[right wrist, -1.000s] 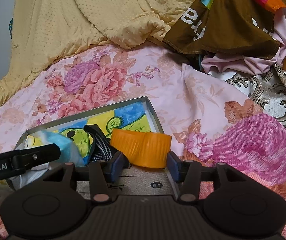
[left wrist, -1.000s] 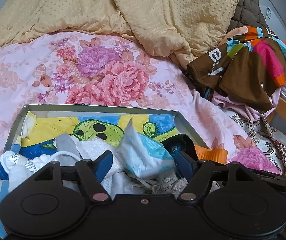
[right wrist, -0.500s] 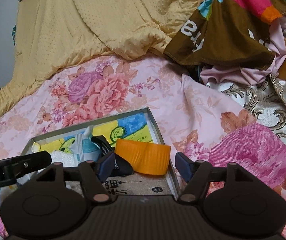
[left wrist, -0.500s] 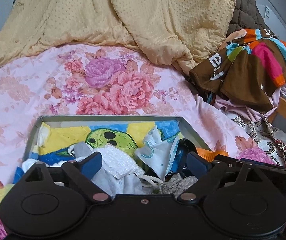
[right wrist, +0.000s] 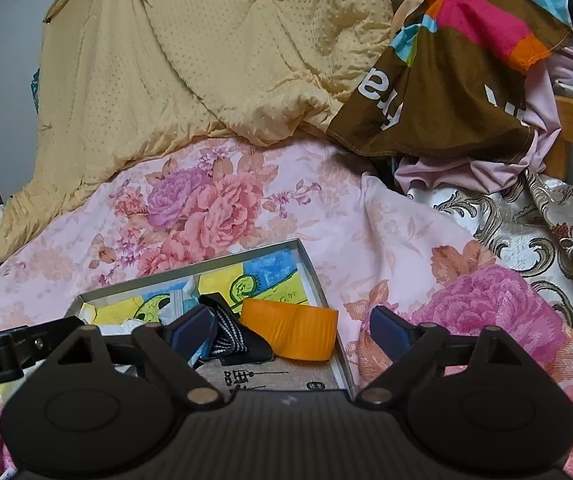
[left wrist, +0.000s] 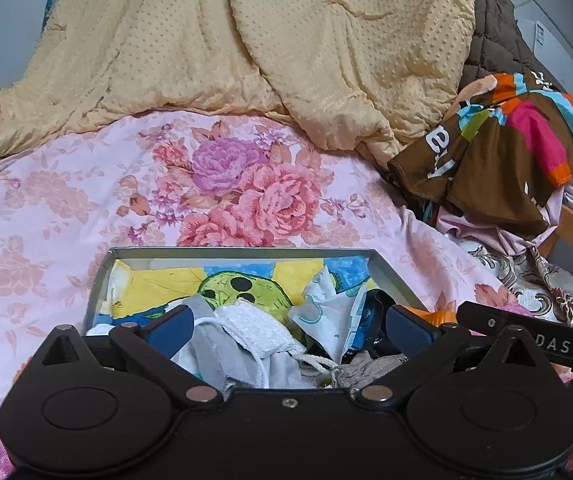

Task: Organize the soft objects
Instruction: 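Lift both tools away from the tray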

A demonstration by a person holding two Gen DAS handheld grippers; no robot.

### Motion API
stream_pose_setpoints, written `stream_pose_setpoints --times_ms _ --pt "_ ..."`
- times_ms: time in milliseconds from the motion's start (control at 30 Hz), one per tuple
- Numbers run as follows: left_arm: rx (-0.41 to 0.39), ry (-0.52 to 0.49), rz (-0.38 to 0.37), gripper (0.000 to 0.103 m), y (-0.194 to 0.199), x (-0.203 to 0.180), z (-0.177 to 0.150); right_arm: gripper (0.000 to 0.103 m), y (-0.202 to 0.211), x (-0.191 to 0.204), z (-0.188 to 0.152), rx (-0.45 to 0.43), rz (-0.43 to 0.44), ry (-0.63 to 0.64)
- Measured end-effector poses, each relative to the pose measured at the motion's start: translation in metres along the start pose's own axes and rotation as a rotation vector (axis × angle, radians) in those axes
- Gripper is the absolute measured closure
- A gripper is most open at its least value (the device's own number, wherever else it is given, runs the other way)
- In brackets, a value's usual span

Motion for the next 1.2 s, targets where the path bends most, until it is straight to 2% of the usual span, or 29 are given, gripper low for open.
stream_pose_setpoints --times_ms 267,600,967,1200 --pt "-0.011 0.033 0.053 0.001 0.012 0.005 0.003 0.001 0.013 -0.001 0.003 -0.024 -0.006 0.003" --pt "-0.039 0.058 0.104 0.001 0.028 0.009 0.003 0.000 0.026 -0.002 0.006 -0.043 -0.006 0.000" --pt "-0.061 0.033 0.111 0.001 0.063 -0.001 -0.015 0.000 0.066 0.002 0.000 -0.089 -0.011 0.057" --pt "-0.134 -0.049 0.169 0.001 0.101 -0.015 -0.023 0.000 0.094 0.003 -0.006 -0.113 -0.023 0.083"
Point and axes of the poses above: each gripper's, at about its wrist camera, not at the fingertips, and y roughly against the way its jaws point, x to its left, z to its top, the point moved 7 cm from there along -y, roughly the way its jaws point, and after that the axes turned 14 degrees about -z, right-handed, at the moved point
